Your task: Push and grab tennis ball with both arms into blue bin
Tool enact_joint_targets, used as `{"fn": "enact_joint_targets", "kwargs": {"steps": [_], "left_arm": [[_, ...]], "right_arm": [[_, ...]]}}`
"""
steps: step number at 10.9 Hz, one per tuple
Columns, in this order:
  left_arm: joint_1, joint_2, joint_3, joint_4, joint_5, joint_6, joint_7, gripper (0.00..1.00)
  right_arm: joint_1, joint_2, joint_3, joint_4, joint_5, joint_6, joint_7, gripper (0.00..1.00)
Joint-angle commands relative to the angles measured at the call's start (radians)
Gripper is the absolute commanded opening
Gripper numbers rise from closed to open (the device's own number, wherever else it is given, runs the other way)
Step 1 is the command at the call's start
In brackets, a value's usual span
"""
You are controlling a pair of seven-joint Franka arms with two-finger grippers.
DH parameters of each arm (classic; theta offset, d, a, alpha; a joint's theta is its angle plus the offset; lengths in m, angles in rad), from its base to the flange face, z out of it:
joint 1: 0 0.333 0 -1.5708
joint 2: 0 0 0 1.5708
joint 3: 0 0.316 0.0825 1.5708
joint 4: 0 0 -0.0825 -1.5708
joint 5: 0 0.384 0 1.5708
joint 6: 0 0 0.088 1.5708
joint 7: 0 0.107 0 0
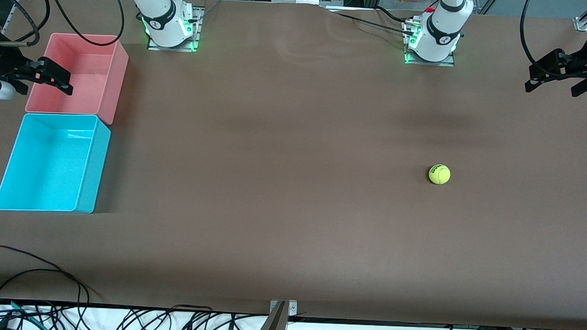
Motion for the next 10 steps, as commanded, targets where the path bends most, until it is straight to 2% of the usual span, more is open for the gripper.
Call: {"fn": "enact_joint_targets", "kwargs": {"steps": [1,10], "left_arm": [[0.000,0.016,-0.005,0.036,0.024,-0.023,-0.002,1.00],[0.000,0.018,-0.008,0.036,0.024,-0.023,-0.002,1.00]], "right_arm": [[-0.005,0.011,-0.014,0.024,0.024,-0.011,-0.043,1.00],[-0.005,0.013,-0.014,0.027,0.016,-0.023,-0.051,1.00]]}}
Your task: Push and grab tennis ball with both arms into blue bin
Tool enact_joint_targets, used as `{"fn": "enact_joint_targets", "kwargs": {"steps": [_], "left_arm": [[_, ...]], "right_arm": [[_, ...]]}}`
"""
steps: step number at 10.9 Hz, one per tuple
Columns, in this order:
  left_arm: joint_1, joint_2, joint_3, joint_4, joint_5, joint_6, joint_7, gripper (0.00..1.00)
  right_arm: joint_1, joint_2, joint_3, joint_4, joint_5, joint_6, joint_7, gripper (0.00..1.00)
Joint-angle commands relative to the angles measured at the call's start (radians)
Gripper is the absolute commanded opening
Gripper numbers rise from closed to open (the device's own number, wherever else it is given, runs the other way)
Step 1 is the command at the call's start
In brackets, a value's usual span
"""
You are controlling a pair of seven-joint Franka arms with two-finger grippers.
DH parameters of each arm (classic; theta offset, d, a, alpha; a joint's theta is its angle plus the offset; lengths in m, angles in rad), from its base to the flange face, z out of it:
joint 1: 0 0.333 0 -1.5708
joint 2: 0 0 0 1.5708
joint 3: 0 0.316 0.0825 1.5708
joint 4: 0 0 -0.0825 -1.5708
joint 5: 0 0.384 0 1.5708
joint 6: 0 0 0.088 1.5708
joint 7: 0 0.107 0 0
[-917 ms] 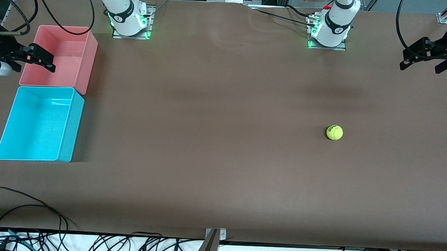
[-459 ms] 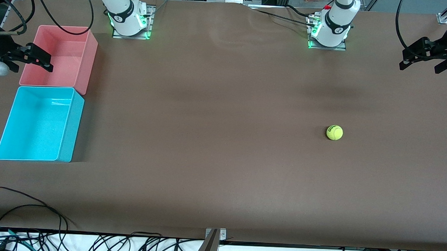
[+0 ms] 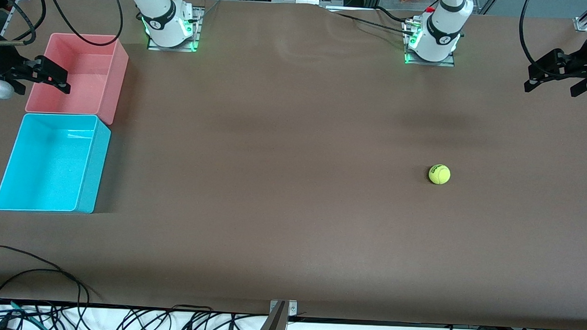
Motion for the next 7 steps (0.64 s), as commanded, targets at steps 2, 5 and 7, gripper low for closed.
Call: {"fn": "enact_joint_targets", "kwargs": {"steps": [2,5,7], "left_arm": [[-0.001,0.018,-0.007,0.036,0.026,-0.023,-0.002,1.00],[0.001,0.031,-0.004,0.036,0.024,-0.021,-0.002,1.00],[0.023,0.019,-0.004,0.027,0.020,0.000,0.000,1.00]], "right_arm": [[-0.003,0.012,-0.013,0.027,0.015,-0.015,-0.015,1.00],[-0.003,0.010,-0.015,0.027,0.012,-0.015,-0.015,1.00],[-0.004,0.010,-0.022,0.029,0.012,-0.015,-0.012,1.00]]}}
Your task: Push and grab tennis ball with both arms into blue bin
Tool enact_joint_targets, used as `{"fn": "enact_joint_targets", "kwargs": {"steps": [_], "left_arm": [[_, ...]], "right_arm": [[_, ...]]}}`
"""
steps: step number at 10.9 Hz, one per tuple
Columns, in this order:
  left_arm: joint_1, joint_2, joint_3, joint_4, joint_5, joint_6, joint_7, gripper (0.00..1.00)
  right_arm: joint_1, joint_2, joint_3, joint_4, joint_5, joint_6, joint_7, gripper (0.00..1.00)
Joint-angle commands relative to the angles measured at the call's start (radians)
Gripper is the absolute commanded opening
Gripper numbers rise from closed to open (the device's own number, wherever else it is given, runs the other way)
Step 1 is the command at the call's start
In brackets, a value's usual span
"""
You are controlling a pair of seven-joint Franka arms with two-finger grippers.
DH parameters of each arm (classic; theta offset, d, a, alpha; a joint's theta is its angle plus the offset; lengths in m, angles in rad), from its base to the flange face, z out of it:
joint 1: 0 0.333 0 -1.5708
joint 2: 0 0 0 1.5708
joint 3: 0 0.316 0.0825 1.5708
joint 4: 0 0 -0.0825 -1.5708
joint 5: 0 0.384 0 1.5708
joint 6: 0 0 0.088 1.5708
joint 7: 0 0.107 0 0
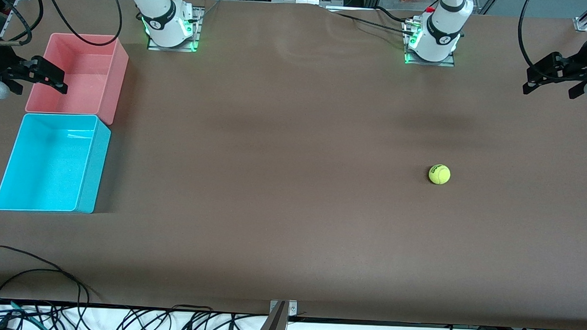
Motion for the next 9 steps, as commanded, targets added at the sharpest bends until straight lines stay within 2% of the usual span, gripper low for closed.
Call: {"fn": "enact_joint_targets", "kwargs": {"steps": [1,3,7,9], "left_arm": [[0.038,0.008,-0.006,0.018,0.011,0.023,0.000,1.00],[0.040,-0.004,-0.001,-0.051,0.026,0.078,0.000,1.00],[0.057,-0.013,-0.001,-0.099,0.026,0.100,0.000,1.00],[0.055,-0.015,-0.001,-0.172,0.027,0.185,0.001,1.00]], "right_arm": [[-0.004,0.008,-0.020,0.029,0.014,-0.015,-0.017,1.00],[-0.004,0.010,-0.020,0.043,0.012,-0.015,-0.021,1.00],[-0.004,0.010,-0.022,0.043,0.012,-0.017,-0.021,1.00],[-0.004,0.010,-0.022,0.043,0.012,-0.018,-0.021,1.00]]}}
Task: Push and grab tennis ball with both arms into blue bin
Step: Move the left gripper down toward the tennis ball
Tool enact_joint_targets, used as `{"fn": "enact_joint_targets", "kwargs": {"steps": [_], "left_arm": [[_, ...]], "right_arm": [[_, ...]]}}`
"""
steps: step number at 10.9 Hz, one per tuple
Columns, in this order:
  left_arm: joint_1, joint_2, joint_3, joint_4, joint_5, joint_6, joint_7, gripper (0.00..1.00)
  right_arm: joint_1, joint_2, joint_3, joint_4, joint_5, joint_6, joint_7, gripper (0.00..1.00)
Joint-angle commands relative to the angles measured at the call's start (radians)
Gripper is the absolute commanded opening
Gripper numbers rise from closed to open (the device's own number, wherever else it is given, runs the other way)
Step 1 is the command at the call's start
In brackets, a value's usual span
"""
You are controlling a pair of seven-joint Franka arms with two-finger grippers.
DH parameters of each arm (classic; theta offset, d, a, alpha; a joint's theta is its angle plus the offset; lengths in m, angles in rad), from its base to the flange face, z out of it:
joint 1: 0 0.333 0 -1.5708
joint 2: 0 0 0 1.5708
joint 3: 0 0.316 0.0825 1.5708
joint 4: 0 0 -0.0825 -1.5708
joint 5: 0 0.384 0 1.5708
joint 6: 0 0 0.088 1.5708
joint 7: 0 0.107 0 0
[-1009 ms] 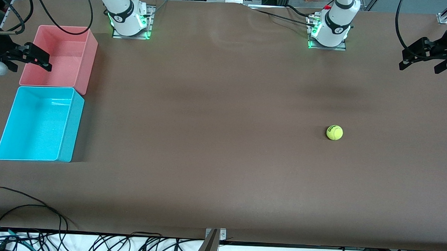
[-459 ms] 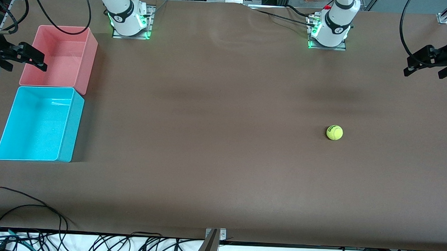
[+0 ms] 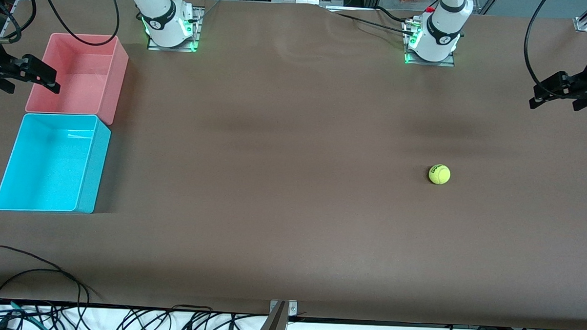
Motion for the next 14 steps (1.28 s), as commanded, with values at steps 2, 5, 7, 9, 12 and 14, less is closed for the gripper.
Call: {"fn": "enact_joint_targets", "kwargs": {"steps": [2,5,7,9,12,14], "left_arm": [[0.003,-0.018,-0.004,-0.108,0.027,0.115,0.015,1.00],[0.003,-0.016,-0.004,-0.213,0.028,0.240,0.009,1.00],[0.007,-0.016,-0.004,-0.304,0.028,0.343,0.015,1.00],[0.009,-0.015,-0.002,-0.371,0.028,0.430,0.009,1.00],[0.009,0.002,0.007,-0.448,0.028,0.530,0.006,1.00],[0.009,0.023,0.016,-0.519,0.028,0.640,0.006,1.00]], "right_arm": [[-0.004,0.009,-0.018,0.033,0.015,-0.017,-0.016,1.00],[-0.004,0.010,-0.019,0.033,0.018,-0.016,-0.013,1.00],[-0.002,0.010,-0.019,0.033,0.017,-0.016,-0.003,1.00],[-0.002,0.010,-0.019,0.033,0.018,-0.016,-0.006,1.00],[-0.004,0.010,-0.021,0.033,0.018,-0.020,-0.013,1.00],[-0.004,0.009,-0.021,0.033,0.018,-0.023,-0.016,1.00]]}}
